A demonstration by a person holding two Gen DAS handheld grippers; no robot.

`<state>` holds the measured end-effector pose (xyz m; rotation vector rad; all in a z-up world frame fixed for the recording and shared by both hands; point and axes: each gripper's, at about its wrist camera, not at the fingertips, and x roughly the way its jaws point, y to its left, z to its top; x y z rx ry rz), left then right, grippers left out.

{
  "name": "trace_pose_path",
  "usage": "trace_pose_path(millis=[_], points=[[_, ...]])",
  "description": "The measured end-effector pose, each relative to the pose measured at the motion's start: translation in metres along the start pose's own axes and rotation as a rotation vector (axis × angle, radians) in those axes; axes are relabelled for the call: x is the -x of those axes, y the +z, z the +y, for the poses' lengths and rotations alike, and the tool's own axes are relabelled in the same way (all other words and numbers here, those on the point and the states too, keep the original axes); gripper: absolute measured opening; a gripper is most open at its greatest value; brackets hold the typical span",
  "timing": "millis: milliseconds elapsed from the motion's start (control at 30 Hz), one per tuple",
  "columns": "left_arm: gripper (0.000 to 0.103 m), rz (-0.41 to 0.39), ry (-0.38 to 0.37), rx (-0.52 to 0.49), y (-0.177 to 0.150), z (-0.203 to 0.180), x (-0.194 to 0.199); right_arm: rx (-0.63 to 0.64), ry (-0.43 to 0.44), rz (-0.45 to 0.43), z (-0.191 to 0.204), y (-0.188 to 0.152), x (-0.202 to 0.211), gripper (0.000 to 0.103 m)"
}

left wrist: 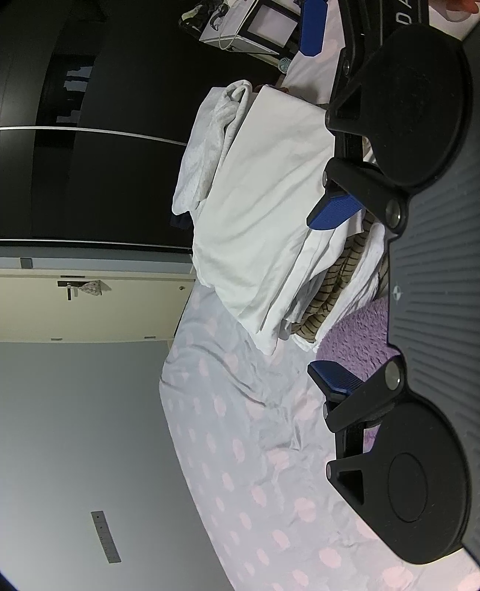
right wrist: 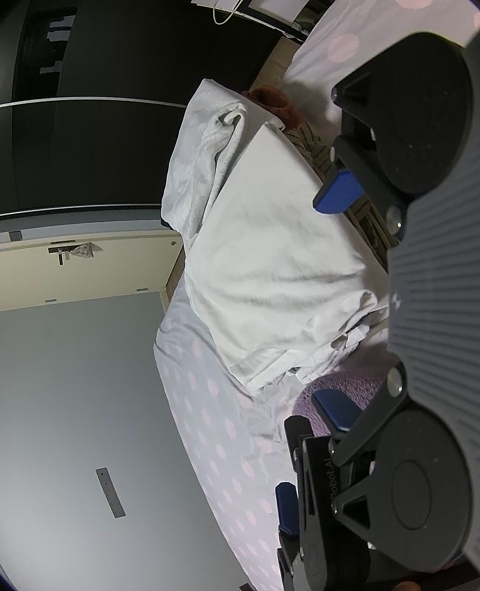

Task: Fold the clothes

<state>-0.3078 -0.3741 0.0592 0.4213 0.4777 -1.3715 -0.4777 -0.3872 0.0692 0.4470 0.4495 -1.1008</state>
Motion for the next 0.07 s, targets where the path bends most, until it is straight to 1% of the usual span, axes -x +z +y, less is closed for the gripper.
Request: trace_pose_path(millis=[67], points=[[0.077,-0.002,0.004,0.0,0.0,-0.0003,0.0004,0.004,0.002,0.001,0.0006,-0.0004,-0.0004,0.102]])
